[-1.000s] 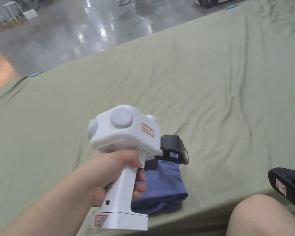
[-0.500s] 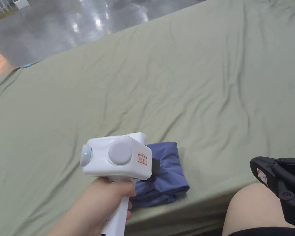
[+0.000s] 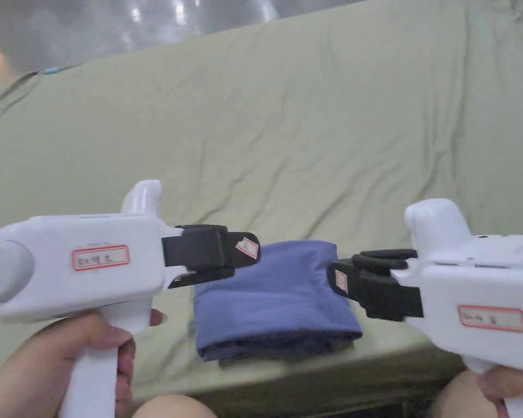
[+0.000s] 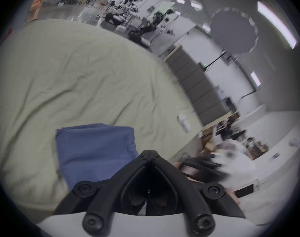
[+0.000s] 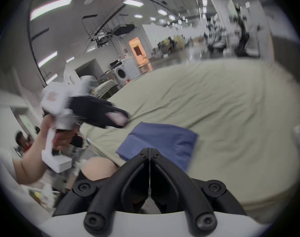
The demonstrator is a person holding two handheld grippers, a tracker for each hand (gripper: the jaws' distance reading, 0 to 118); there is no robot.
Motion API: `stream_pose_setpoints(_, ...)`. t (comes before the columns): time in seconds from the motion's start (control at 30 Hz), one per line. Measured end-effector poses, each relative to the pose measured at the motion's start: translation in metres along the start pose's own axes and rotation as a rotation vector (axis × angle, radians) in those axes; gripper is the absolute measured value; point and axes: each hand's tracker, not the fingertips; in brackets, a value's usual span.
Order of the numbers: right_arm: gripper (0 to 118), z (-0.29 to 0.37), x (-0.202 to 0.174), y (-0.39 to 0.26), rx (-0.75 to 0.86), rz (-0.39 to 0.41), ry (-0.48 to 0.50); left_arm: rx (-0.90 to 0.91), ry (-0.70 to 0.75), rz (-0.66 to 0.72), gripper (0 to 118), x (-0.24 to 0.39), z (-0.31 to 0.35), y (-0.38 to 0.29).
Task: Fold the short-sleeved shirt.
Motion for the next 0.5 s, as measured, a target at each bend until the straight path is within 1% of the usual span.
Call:
stream_pose_setpoints(0.07, 4, -0.055, 0.034, 0.007, -0.119, -0.158, 0.051, 0.043, -0.011, 0.081, 0, -0.033, 0.020, -0.003)
stream_pose_setpoints(0.13, 4, -0.102, 0.069, -0.001, -0.278, -0.307, 0.076, 0.057, -0.003, 0.202, 0, -0.073, 0.033, -0.012)
stream_pose_setpoints(0.17, 4, -0.114, 0.081, -0.006, -0.305, -0.355, 0.067, 0.064, -0.021, 0.250, 0, -0.090, 0.037, -0.017)
stream_pose_setpoints(0.2, 4, -0.118, 0.094, -0.014, -0.270, -0.400, 0.115, 0.078, -0.037, 0.287, 0, -0.104, 0.037, -0.023)
stream_pose_setpoints(0.27, 4, -0.114, 0.113, -0.022, -0.193, -0.549, 0.243, 0.096, -0.032, 0.290, 0, -0.129, 0.037, -0.034)
stream_pose_setpoints(0.3, 4, -0.110, 0.116, -0.025, -0.182, -0.530, 0.211, 0.095, -0.018, 0.317, 14, -0.141, 0.033, -0.039)
stream_pose_setpoints(0.33, 4, -0.108, 0.117, -0.026, -0.186, -0.489, 0.194, 0.084, -0.027, 0.356, 48, -0.147, 0.028, -0.042)
stream_pose_setpoints(0.37, 4, -0.101, 0.112, -0.028, -0.186, -0.437, 0.166, 0.076, -0.052, 0.387, 48, -0.157, 0.020, -0.045)
stream_pose_setpoints(0.4, 4, -0.101, 0.110, -0.026, -0.195, -0.452, 0.166, 0.042, -0.106, 0.413, 65, -0.164, 0.010, -0.048)
stream_pose_setpoints(0.43, 4, -0.100, 0.111, -0.025, -0.195, -0.449, 0.168, -0.010, -0.162, 0.420, 94, -0.166, -0.004, -0.047)
stream_pose_setpoints(0.47, 4, -0.101, 0.111, -0.025, -0.195, -0.436, 0.163, -0.037, -0.210, 0.420, 115, -0.167, -0.015, -0.045)
stream_pose_setpoints(0.5, 4, -0.099, 0.107, -0.027, -0.189, -0.427, 0.165, -0.059, -0.238, 0.424, 118, -0.165, -0.029, -0.043)
